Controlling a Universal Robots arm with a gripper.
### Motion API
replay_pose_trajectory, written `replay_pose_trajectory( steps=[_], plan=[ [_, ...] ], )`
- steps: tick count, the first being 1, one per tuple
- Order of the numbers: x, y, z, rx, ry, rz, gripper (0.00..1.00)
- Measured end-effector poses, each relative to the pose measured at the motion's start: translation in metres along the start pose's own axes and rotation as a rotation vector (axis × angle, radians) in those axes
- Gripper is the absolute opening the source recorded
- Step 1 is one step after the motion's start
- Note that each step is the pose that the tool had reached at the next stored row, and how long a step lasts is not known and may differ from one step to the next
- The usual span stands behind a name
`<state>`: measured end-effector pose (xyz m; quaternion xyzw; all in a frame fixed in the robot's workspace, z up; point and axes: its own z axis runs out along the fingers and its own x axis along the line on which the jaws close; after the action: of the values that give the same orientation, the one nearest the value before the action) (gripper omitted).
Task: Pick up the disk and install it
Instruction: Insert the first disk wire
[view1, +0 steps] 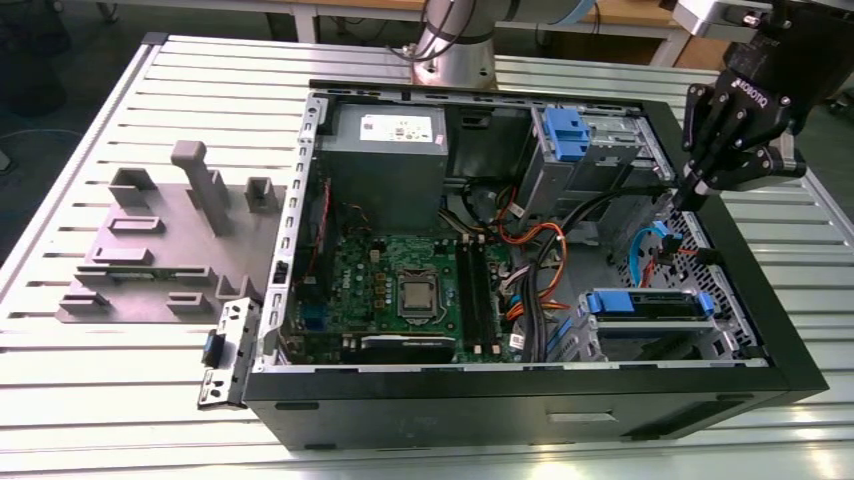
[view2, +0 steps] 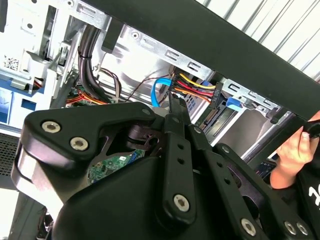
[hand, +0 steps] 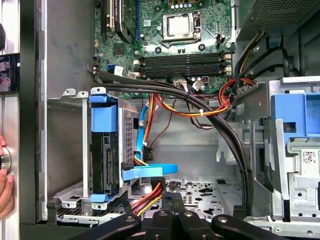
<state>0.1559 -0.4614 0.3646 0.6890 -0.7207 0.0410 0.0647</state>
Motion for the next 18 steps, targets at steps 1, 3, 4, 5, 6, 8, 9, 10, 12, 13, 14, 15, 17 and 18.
replay_pose_trajectory(
  steps=[1,3,4,5,6,8,9,10,12,13,14,15,17,18],
  plan=[
    [0.0000,0.0000,0.0001,0.0000,0.0010,0.000,0.11],
    [0.0000,0.0001,0.0000,0.0005,0.0135,0.000,0.11],
    [0.0000,0.0001,0.0000,0.0007,0.0223,0.001,0.11],
    [0.0000,0.0001,0.0001,0.0011,0.0316,0.001,0.11],
    [0.0000,0.0000,0.0001,0.0013,0.0361,0.001,0.11],
    [0.0000,0.0000,0.0001,0.0013,0.0370,0.001,0.11],
    [0.0000,0.0000,0.0000,0.0013,0.0372,0.001,0.11],
    [-0.0001,0.0000,0.0000,0.0013,0.0373,0.001,0.11],
    [0.0000,0.0000,0.0000,0.0013,0.0375,0.001,0.11],
    [0.0000,0.0000,0.0000,0.0013,0.0375,0.001,0.11],
    [-0.0001,0.0000,0.0001,0.0013,0.0375,0.001,0.11],
    [0.0000,0.0000,0.0000,0.0013,0.0376,0.001,0.11],
    [-0.0002,-0.0004,0.0000,0.0014,0.0377,0.001,0.11],
    [-0.0002,-0.0007,0.0000,0.0013,0.0377,0.001,0.11]
  ],
)
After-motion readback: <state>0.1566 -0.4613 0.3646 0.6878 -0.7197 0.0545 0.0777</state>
